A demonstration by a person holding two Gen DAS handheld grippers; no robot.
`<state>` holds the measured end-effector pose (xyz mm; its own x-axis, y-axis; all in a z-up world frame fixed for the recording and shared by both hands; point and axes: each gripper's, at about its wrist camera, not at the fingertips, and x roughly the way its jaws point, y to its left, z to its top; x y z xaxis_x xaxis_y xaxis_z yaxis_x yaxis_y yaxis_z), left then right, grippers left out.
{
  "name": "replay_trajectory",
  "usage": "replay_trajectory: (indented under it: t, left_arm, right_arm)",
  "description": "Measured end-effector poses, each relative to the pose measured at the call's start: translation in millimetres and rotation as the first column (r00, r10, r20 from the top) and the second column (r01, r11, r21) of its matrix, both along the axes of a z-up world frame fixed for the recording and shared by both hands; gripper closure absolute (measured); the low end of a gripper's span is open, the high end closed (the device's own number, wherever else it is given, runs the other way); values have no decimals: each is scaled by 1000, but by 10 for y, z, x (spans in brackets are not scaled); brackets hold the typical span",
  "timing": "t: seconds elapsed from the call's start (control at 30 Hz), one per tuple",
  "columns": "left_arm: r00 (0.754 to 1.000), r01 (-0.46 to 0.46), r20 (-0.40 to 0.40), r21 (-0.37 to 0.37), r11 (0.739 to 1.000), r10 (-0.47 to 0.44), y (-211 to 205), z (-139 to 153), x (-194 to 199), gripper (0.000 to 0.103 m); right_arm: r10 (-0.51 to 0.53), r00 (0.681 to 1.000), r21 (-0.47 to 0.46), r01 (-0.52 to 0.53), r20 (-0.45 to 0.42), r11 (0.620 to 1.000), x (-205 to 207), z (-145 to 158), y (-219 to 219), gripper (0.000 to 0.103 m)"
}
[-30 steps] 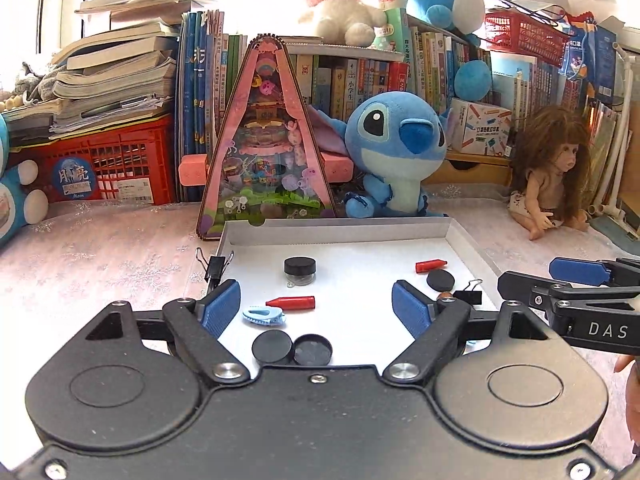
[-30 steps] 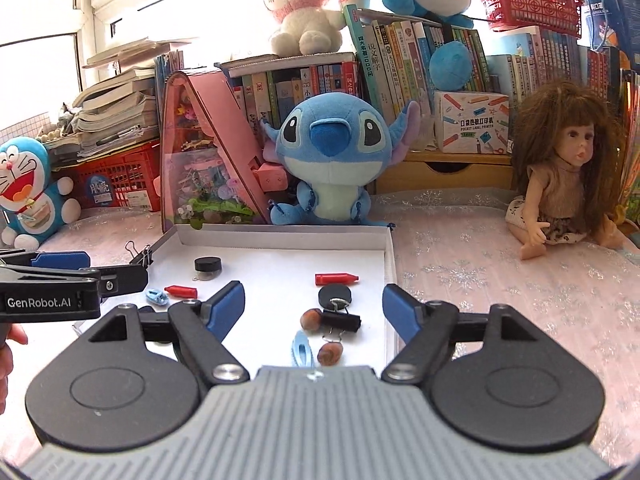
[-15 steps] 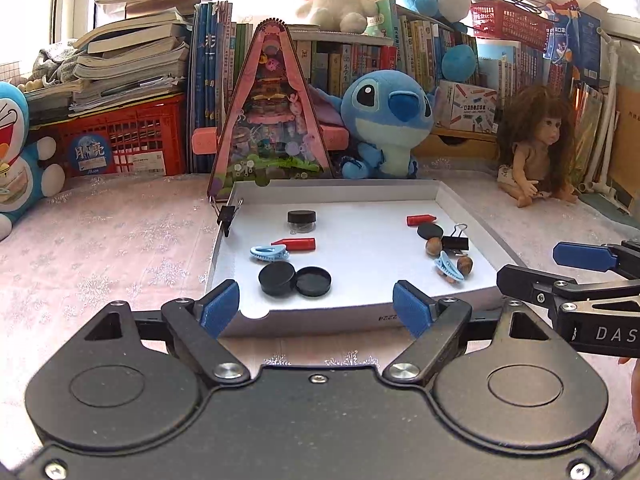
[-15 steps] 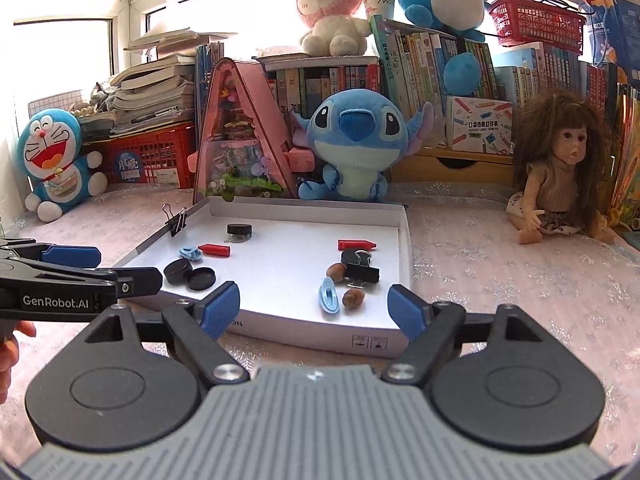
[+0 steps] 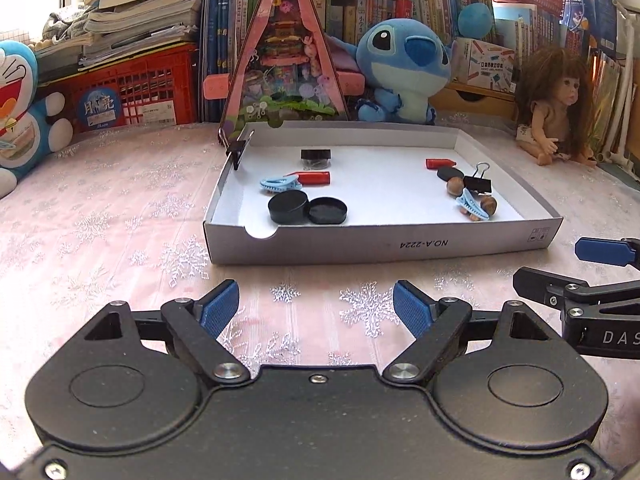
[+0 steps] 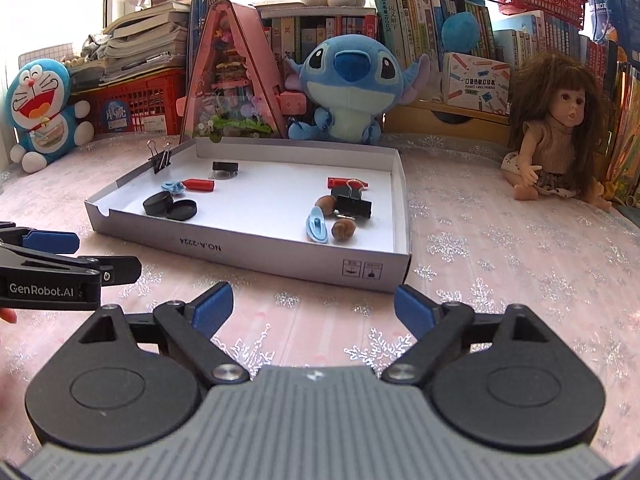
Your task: Organize rigid objects
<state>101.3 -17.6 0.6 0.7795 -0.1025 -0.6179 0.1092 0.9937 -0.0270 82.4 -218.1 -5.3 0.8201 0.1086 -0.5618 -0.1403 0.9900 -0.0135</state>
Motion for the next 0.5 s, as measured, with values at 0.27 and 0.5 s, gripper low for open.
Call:
replay_trajectory:
  t: [0.27,0.5]
  left_arm:
    - [1000,-18,-21,12,1000,18,1,-113,65,14]
    - [998,-49,-41,30,998,50,6,-151,110,2]
  right_arm:
    - [-27,997,-9,26,-76,1000,137,-140,1,4]
    - [-39,992,9,40,-116,999,184,-189,-30,0]
